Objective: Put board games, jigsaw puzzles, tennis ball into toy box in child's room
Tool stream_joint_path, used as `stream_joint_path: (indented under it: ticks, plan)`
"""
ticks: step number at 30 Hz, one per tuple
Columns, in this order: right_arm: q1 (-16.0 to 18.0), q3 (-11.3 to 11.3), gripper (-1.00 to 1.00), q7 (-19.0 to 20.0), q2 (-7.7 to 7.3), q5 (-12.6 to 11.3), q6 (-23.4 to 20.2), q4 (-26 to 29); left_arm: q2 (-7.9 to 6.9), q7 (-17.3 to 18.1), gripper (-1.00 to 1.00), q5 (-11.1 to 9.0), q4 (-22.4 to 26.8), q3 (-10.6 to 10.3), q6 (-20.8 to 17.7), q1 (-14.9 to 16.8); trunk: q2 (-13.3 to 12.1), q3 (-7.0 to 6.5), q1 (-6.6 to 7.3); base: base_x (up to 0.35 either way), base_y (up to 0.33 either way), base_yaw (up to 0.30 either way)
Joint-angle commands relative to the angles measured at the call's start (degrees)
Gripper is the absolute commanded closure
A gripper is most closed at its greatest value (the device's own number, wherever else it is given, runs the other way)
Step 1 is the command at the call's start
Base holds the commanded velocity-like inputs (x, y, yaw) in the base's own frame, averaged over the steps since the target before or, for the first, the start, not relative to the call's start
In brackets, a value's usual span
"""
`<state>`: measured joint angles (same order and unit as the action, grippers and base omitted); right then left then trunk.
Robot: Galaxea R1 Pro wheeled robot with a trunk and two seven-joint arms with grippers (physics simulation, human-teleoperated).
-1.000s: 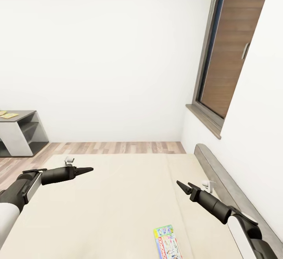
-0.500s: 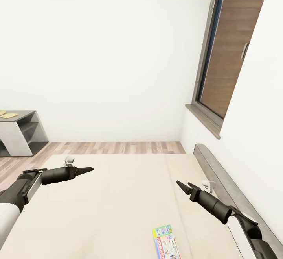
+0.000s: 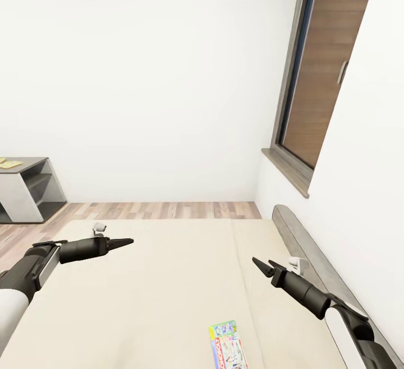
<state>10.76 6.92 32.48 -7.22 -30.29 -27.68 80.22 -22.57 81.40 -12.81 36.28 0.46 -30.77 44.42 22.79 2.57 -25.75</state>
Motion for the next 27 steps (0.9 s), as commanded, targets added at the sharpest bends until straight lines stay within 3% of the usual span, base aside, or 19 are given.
stream_joint_path:
  ticks: [1, 15, 19, 23, 27]
  plan:
    - [0.1, 0.1, -1.00, 0.0, -0.01, -0.4, -0.5, 0.0, -0.01, 0.2, -1.00, -0.1, 0.0, 0.0, -0.6, 0.1, 0.1, 0.13, -0.04, 0.000, -0.019, 0.000]
    - [0.1, 0.0, -1.00, -0.9, -0.05, -0.6, -1.1, -0.3, -0.02, 0.2, -1.00, -0.1, 0.0, 0.0, -0.6, 0.1, 0.1, 0.13, -0.04, 0.000, -0.004, 0.000]
    - [0.8, -0.2, -1.00, -4.5, -0.02, -0.4, -3.2, -1.7, -0.02, 0.2, -1.00, -0.1, 0.0, 0.0, -0.6, 0.1, 0.1, 0.13, -0.04, 0.000, 0.000, 0.000]
    - [4.0, -0.2, -1.00, -14.7, 0.46, 0.1, -10.4, -4.9, -0.02, 0.2, -1.00, -0.1, 0.0, 0.0, -0.6, 0.1, 0.1, 0.13, -0.04, 0.000, 0.000, 0.000]
    - [5.7, -0.3, -1.00, -19.9, 0.77, 0.2, -12.4, -7.1, -0.02, 0.2, -1.00, -0.1, 0.0, 0.0, -0.6, 0.1, 0.1, 0.13, -0.04, 0.000, 0.000, 0.000]
